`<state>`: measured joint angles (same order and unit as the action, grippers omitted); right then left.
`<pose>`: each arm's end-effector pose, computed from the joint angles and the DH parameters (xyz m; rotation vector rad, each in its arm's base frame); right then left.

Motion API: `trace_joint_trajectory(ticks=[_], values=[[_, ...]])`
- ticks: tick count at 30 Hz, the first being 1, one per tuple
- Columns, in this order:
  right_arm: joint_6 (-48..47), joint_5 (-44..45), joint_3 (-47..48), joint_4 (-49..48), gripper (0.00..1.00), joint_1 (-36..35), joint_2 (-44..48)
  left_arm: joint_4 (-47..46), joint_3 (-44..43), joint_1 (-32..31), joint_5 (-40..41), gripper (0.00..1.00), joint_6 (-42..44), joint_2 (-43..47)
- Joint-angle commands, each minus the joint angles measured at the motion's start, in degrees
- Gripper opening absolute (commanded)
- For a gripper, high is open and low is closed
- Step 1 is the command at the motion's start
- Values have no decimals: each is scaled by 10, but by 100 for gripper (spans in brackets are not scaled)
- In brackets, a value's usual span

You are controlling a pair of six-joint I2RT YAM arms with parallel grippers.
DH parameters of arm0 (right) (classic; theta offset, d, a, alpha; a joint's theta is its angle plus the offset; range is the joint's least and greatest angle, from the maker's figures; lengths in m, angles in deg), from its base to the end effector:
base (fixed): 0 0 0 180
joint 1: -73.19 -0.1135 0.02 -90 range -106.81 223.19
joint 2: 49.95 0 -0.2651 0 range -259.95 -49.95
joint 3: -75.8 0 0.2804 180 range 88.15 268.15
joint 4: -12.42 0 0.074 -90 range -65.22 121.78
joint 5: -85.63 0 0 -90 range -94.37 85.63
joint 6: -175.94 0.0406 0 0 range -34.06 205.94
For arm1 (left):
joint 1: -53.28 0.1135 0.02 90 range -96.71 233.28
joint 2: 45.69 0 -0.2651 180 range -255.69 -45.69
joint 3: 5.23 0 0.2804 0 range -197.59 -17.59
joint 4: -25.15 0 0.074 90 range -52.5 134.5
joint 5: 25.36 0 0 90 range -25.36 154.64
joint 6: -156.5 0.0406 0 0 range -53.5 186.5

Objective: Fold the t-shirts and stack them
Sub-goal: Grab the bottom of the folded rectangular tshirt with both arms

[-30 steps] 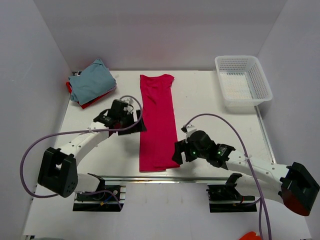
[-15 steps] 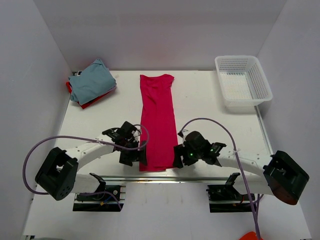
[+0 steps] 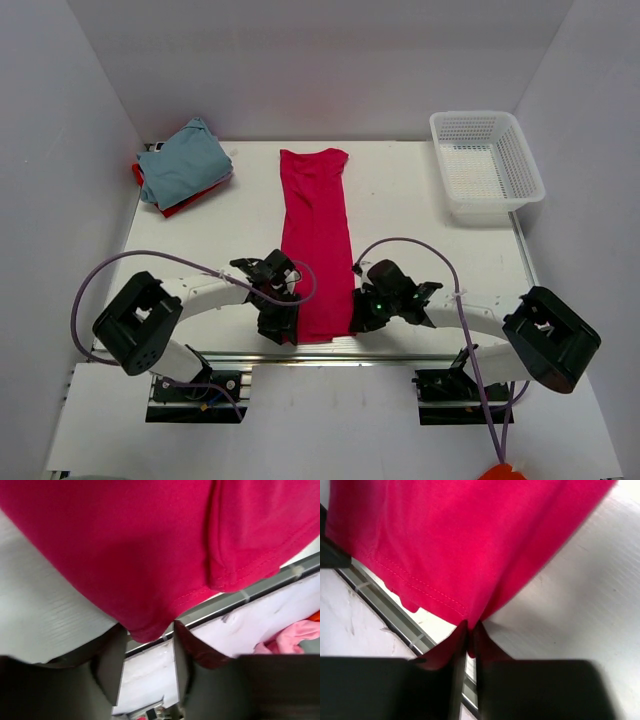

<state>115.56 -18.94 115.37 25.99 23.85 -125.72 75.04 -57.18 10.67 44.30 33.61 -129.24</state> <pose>0.1579 0.1995 0.1184 -0.5698 2.5614 0.8690 0.1712 -0.1767 0.1192 -0.2930 -2.9750 0.5601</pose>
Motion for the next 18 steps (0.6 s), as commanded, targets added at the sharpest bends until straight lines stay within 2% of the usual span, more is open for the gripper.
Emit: trace_joint_trajectory(ticks=[1, 3, 4, 6, 8, 12, 15, 18], values=[[-3, -12, 1, 8, 9, 1, -17, 8, 2, -11, 57, 50, 18, -24], [-3, -8, 4, 15, 0, 3, -15, 2, -4, -11, 57, 39, 18, -30], [-3, -9, 4, 17, 0, 3, -14, 2, -11, -11, 57, 33, 18, -30], [-4, -6, 5, 25, 0, 2, -2, 8, -17, -11, 63, 14, 18, -30], [-7, -8, 6, 38, 0, 1, 11, 8, -23, -11, 68, 0, 12, -13], [-9, 11, 20, 49, 0, 2, 24, -20, -36, -11, 56, 0, 12, 21], [-11, 18, 43, 51, 0, 8, 17, -20, -73, -11, 81, 0, 12, 27], [3, 51, 99, 61, 0, 18, -6, -42, -104, 2, 87, 0, 12, 20]])
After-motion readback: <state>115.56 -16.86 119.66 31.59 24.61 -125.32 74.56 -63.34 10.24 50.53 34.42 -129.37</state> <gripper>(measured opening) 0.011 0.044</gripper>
